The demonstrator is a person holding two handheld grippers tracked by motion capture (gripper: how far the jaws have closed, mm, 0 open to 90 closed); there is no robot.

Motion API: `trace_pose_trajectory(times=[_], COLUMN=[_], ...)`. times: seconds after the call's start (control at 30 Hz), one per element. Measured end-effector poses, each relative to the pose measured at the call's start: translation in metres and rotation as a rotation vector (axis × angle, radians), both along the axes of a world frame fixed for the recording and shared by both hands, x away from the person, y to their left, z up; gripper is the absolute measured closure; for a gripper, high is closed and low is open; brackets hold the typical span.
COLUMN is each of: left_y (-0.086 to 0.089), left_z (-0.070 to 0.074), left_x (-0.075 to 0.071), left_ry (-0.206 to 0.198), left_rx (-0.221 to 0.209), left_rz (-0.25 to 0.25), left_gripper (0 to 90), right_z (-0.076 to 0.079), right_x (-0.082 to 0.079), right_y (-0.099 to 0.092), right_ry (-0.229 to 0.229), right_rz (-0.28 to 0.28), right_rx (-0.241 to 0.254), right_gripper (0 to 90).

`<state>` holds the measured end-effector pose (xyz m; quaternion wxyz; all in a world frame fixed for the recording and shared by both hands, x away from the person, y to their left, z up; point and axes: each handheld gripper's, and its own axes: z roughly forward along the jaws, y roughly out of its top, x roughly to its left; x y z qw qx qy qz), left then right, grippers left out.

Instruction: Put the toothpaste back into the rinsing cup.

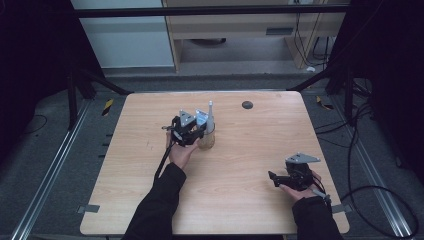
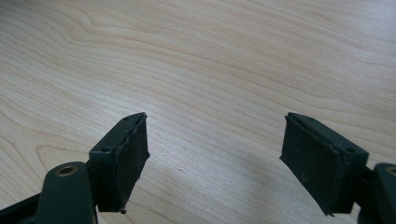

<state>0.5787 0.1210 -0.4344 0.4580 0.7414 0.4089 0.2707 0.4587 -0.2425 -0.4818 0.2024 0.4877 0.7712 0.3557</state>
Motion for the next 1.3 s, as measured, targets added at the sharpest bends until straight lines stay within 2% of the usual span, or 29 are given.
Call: trace_pose_trajectory(times=[0.07, 0.13, 0.23, 0.4, 0.47, 0.53, 0.6, 0.77, 0.93, 1.2, 1.3], left_y=[0.004, 0.008, 0.013, 0.023, 0.027, 0.032, 0.036, 0.053, 0.073, 0.103, 0.113], left_z=[0.005, 0.012, 0.02, 0.024, 0.025, 0.025, 0.024, 0.018, 0.008, -0.012, -0.021], left_x=[-0.003, -0.007, -0.013, -0.023, -0.026, -0.029, -0.035, -0.048, -0.063, -0.084, -0.091], left_ry=[-0.019, -0.038, -0.049, -0.032, -0.029, -0.014, -0.012, 0.024, 0.044, 0.08, 0.106], left_rx=[-0.024, -0.039, -0.042, -0.035, -0.018, -0.018, 0.005, 0.008, 0.05, 0.108, 0.123], left_rz=[-0.002, -0.015, -0.025, -0.028, -0.024, -0.029, -0.028, -0.038, -0.035, -0.002, 0.011], left_gripper=[48.7, 52.3, 50.3, 47.7, 47.0, 45.6, 44.1, 40.8, 37.7, 31.5, 30.3], right_z=[0.0, 0.0, 0.0, 0.0, 0.0, 0.001, 0.001, 0.0, 0.0, -0.001, -0.001], right_x=[0.0, 0.0, 0.0, 0.0, -0.001, -0.001, -0.001, -0.002, -0.003, -0.003, -0.003], right_y=[0.0, 0.0, 0.0, 0.0, 0.0, 0.0, -0.001, -0.003, -0.004, -0.007, -0.007], right_ry=[0.0, -0.002, -0.001, -0.003, -0.003, -0.001, -0.004, -0.006, -0.003, 0.0, 0.002], right_rz=[0.0, 0.001, 0.0, -0.002, -0.003, -0.004, -0.003, -0.009, -0.017, -0.025, -0.03], right_rx=[-0.002, -0.002, -0.001, -0.002, 0.0, 0.0, -0.001, -0.003, -0.004, -0.004, -0.003], right_gripper=[22.8, 22.8, 22.8, 22.8, 22.8, 22.8, 22.8, 22.7, 22.6, 22.2, 22.0])
